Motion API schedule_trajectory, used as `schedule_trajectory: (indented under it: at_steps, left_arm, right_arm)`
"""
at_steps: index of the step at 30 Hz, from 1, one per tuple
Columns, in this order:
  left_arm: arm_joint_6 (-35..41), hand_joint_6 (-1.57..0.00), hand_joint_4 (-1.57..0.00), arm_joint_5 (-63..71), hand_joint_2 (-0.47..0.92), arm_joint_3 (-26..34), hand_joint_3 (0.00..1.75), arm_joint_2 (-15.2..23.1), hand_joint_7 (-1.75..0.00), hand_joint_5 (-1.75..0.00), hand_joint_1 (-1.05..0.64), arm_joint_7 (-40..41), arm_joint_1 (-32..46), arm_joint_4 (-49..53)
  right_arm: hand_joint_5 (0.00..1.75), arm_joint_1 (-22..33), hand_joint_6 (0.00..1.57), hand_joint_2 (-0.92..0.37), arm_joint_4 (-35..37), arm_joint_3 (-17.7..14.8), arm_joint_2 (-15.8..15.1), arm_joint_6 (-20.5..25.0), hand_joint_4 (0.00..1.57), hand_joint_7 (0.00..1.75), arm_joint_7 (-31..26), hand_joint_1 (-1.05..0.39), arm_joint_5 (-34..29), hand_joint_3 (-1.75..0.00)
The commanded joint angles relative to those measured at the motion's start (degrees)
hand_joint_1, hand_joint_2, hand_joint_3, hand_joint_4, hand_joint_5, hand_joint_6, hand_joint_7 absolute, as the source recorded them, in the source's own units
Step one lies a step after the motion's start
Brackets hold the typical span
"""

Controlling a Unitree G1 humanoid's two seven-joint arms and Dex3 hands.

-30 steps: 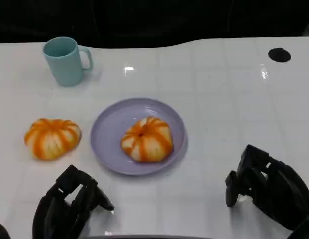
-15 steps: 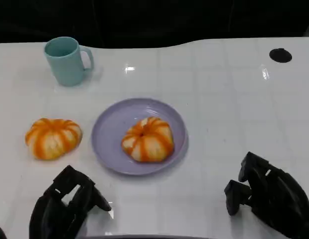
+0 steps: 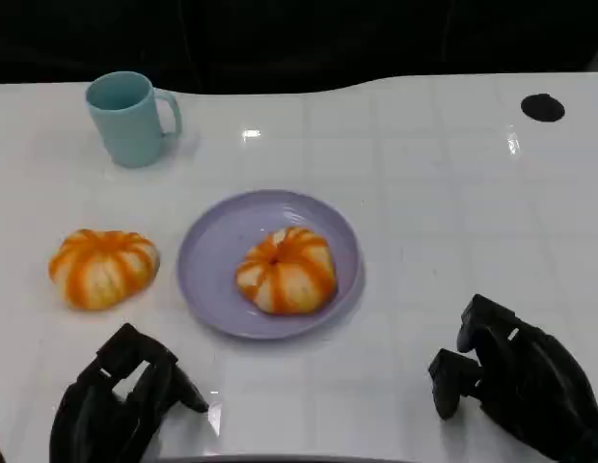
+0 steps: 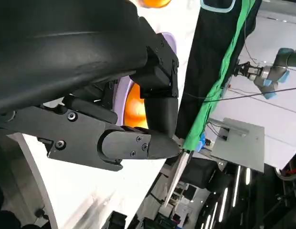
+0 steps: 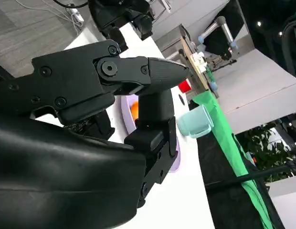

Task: Grasp the bread from the table and place it into the plate.

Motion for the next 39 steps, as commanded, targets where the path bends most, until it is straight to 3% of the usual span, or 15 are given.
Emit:
schedule_trajectory:
  at_steps: [1, 39]
  left_arm:
    - [-0.3, -0.49, -0.60, 0.2, 0.92, 0.1, 0.28, 1.0, -1.51, -1.75, -0.54, -0.2, -0.3, 0.2]
    - [-0.3, -0.52, -0.62, -0.3, 0.92, 0.5, 0.25, 1.1, -1.49, -1.75, -0.55, -0.3, -1.1, 1.0]
  right_arm:
    - [1.75, -0.5, 0.61, -0.92, 0.7, -0.9, -0.9, -0.2, 0.85, 1.75, 0.2, -0.49, -0.5, -0.44]
    - [1.75, -2.1, 0.64, -0.92, 3.0, -2.4, -0.2, 0.3, 0.87, 1.75, 2.2, -0.50, -0.8, -0.38]
